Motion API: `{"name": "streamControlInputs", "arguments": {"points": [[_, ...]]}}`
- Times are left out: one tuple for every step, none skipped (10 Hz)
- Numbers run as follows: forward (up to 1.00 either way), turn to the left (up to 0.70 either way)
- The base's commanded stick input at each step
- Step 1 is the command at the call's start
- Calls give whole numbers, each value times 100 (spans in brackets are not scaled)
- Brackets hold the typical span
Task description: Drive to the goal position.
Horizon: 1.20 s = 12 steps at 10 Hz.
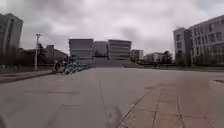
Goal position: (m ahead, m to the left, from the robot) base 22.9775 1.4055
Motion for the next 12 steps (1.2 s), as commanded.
{"name": "streamControlInputs", "arguments": {"points": [[100,0],[100,0],[100,0],[100,0],[100,0],[100,0],[100,0],[100,0],[100,0],[100,0],[100,0],[100,0]]}}
